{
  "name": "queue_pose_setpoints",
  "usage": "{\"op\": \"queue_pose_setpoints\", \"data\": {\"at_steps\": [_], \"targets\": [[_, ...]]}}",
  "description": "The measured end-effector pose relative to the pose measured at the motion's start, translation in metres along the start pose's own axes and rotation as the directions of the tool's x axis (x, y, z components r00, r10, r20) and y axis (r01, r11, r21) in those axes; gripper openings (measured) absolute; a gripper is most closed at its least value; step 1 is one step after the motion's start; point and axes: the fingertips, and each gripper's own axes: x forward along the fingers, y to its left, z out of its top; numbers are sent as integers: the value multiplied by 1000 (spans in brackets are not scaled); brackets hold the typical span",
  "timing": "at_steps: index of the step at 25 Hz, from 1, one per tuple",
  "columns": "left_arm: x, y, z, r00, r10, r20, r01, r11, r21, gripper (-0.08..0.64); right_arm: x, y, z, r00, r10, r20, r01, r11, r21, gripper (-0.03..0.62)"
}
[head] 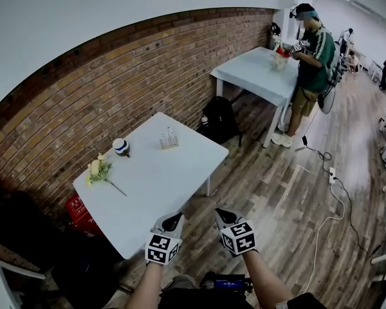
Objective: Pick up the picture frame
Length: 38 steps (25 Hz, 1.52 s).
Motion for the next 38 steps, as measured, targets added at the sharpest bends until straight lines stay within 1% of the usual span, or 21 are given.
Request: {"op": "queue_pose_setpoints", "data": {"at_steps": [6,14,20,25,32,38], "targets": [[24,11,-2,1000,14,-12,-14,1000,-15,12,20,-17,0,1000,19,-20,-19,1000,0,8],[78,51,-1,999,26,-23,-27,998,-48,12,70,-50,13,998,29,-48,-29,1000,-10,8],[128,92,10,999,23,-25,-24,998,-58,12,123,-85,40,998,24,-59,-25,999,-21,8],[162,135,29,999,27,-28,-29,998,-56,12,171,-107,71,998,30,-60,-31,999,-21,8],[192,188,46,999,34,-21,-35,998,-61,12,225,-115,104,998,37,-59,-39,999,-33,8],[204,207,45,999,35,-22,-37,996,-79,12,247,-116,112,996,43,-73,-46,998,-42,8]]}}
